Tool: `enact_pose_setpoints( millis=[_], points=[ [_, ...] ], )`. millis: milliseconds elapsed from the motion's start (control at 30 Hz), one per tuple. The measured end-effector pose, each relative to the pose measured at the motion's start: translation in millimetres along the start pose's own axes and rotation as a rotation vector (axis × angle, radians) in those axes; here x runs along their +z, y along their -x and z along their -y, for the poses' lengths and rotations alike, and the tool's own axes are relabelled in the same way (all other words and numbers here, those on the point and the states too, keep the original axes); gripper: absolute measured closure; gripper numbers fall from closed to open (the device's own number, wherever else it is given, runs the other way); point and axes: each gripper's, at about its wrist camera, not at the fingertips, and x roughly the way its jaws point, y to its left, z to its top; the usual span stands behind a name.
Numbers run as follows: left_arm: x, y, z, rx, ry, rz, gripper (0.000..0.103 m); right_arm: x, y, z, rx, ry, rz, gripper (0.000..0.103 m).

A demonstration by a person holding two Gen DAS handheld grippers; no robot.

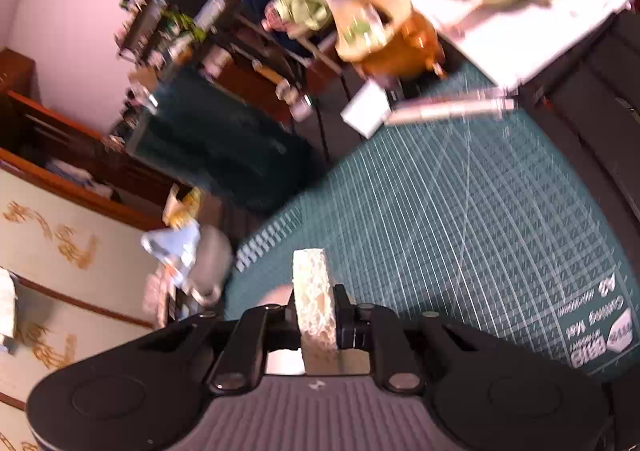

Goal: Clean bowl
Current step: 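Hold the bowl with the left tool while the right tool scrubs the outer side, then rotate the bowl with the left tool while the right tool rubs the sponge on its base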

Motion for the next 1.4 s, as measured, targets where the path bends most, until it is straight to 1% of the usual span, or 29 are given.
enact_pose_setpoints(
  millis=[33, 133, 233, 333, 533, 667, 767, 867, 933, 967, 1067, 1167, 1200, 1267, 1367, 1400],
  points=[
    [0.1, -0.1, -0.2, -0.001, 0.002, 0.000, 0.082, 1.5, 1.0, 0.9, 0.002, -0.009, -0.003, 0.090],
    [-0.4, 0.1, -1.2, -0.002, 0.001, -0.001, 0.082, 6.1, 10.7, 1.3, 0.037, -0.025, 0.026, 0.090],
    [-0.4, -0.2, -2.8, -0.002, -0.001, -0.001, 0.082, 6.1, 10.2, 1.6, 0.040, -0.020, 0.034, 0.090],
    [-0.5, 0.1, -0.5, 0.000, 0.005, 0.000, 0.082, -1.4, -4.6, 5.1, -0.006, -0.018, -0.021, 0.090],
    [2.2, -1.3, 0.7, 0.006, 0.001, 0.000, 0.081, 4.0, -3.3, 2.3, 0.005, -0.002, 0.005, 0.090],
    [6.6, -3.2, -1.3, 0.005, 0.010, 0.013, 0.081, -7.9, 0.6, 0.1, -0.008, 0.025, -0.010, 0.090],
    [11.5, -4.6, -5.0, -0.003, 0.025, 0.025, 0.082, -18.2, 8.7, 4.3, -0.009, 0.015, -0.048, 0.090],
    [14.1, 1.2, -10.0, -0.004, 0.042, 0.037, 0.082, -17.7, 11.5, 7.5, -0.024, 0.007, -0.051, 0.090],
    [15.8, 10.5, -12.8, 0.005, 0.050, 0.057, 0.082, -13.1, 12.7, 6.4, -0.033, 0.026, -0.023, 0.090],
    [15.6, 13.5, -13.8, 0.007, 0.052, 0.062, 0.082, -9.1, 13.3, 2.9, -0.041, 0.057, 0.004, 0.090],
    [5.7, 28.1, -16.1, 0.002, 0.063, 0.055, 0.081, -3.1, 8.8, -6.1, -0.043, 0.109, 0.035, 0.090],
    [-3.1, 27.4, -13.4, -0.014, 0.057, 0.017, 0.081, -2.1, 4.1, -10.5, -0.036, 0.131, 0.025, 0.090],
    [-4.6, 25.3, -12.0, -0.029, 0.065, 0.004, 0.079, -4.0, 3.6, -10.8, -0.032, 0.132, 0.018, 0.090],
    [-3.1, 21.8, -7.8, -0.020, 0.065, 0.004, 0.079, -7.8, 5.2, -10.3, -0.032, 0.133, 0.007, 0.090],
    [3.0, 14.5, -2.0, -0.005, 0.055, 0.041, 0.078, -18.1, 10.5, -10.4, -0.060, 0.136, -0.004, 0.090],
    [5.4, 11.7, -0.1, -0.001, 0.038, 0.057, 0.078, -20.1, 10.9, -11.7, -0.062, 0.145, -0.005, 0.090]
  ],
)
